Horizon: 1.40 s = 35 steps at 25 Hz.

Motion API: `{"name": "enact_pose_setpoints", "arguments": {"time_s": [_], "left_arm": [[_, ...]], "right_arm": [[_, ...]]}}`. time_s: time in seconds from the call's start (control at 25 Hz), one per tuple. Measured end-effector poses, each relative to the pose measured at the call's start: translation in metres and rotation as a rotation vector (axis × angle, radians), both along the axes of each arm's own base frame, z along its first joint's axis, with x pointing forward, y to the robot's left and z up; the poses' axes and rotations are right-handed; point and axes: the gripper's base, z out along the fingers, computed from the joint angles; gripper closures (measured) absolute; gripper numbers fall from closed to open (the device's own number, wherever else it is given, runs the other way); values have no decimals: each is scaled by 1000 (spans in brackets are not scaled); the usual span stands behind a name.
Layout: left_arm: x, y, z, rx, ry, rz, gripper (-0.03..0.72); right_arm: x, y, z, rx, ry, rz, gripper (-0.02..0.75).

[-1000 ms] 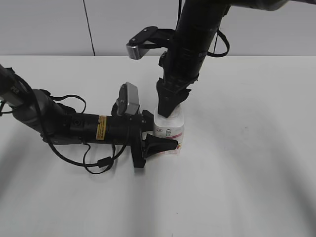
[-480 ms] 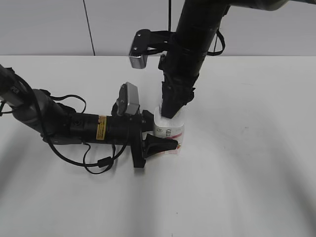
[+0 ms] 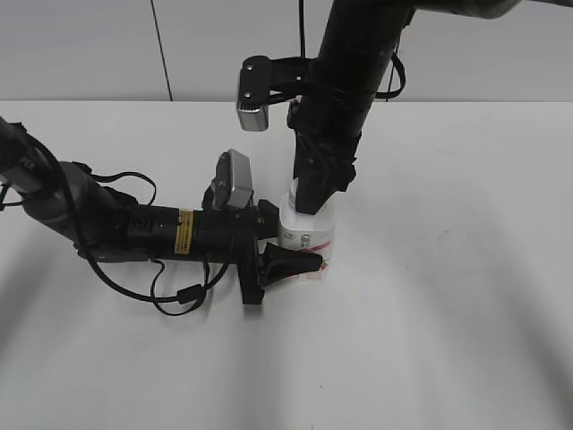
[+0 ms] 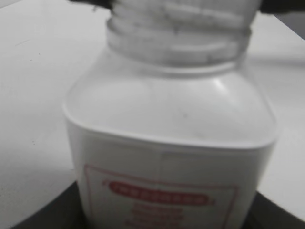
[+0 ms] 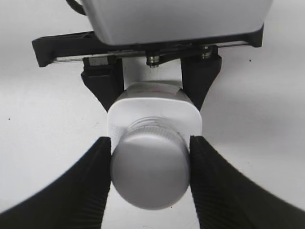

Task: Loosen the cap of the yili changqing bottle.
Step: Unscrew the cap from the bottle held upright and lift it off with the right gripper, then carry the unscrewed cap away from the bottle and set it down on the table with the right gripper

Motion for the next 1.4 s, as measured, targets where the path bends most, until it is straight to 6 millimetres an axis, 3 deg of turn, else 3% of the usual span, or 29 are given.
{"name": "enact_pose_setpoints", "arguments": {"time_s": [0.56, 0.96, 1.12, 1.4], "left_arm": [[0, 0, 0, 0, 0, 0, 303], [0, 0, 0, 0, 0, 0, 303], [0, 0, 0, 0, 1, 1, 303], [0, 0, 0, 0, 2, 1, 303]], "right_arm": [[-5, -6, 27, 4, -64, -12, 349], [-1, -18, 39, -30, -62, -254, 349], [16, -46, 39, -8, -15, -453, 349], [57, -140, 40, 33, 33, -960, 349]]}}
